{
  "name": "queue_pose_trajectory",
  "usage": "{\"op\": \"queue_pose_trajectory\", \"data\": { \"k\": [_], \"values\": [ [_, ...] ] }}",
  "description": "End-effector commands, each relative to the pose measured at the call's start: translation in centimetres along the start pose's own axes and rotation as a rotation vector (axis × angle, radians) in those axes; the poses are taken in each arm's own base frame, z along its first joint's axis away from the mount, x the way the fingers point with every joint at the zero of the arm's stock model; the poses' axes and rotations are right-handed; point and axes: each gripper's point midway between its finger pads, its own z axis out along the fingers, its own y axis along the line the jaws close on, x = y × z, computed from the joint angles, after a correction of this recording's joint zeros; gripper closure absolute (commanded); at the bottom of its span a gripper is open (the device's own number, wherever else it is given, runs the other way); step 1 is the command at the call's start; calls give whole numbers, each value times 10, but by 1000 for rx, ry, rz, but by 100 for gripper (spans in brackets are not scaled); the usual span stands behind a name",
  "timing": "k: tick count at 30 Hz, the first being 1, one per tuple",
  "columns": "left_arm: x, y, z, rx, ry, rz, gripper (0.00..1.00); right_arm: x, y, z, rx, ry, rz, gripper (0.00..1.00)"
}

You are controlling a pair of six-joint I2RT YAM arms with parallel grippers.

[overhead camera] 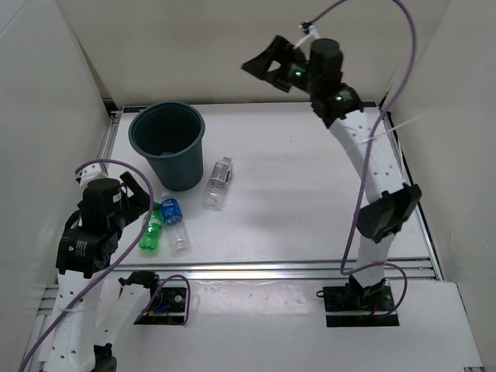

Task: Put the plastic bottles in the bin

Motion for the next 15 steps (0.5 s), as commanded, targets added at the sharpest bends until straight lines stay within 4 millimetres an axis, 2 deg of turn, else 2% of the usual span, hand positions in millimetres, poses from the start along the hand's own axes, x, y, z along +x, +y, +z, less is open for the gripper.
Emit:
{"op": "queue_pose_trajectory", "data": {
  "k": [1,3,4,5,7,8,10,12,13,15],
  "values": [
    [-7,-10,1,66,-53,-23,0,58,-79,-14,162,218,232,0],
    [-5,-17,0,103,-41,-10,0,96,-119,-11,223,339,282,0],
    [-2,-15,-1,95,-29,-5,0,109,-128,-9,230,378,293,0],
    [-3,-15,0,89,-19,-2,0,131,-147,-2,249,430,325,0],
    [1,-13,0,74,3,18,0,155,-151,1,200,517,364,0],
    [-1,-11,0,64,-4,18,0,173,-166,6,219,554,400,0],
    [-1,-10,1,56,-9,17,0,202,-176,14,228,611,423,0],
    [-3,-8,-2,47,-14,17,0,217,-191,16,268,634,454,0],
    [0,-6,-2,39,-2,13,0,234,-198,19,286,661,476,0],
    [3,-1,-3,13,20,9,0,246,-208,18,311,681,501,0]
  ]
}}
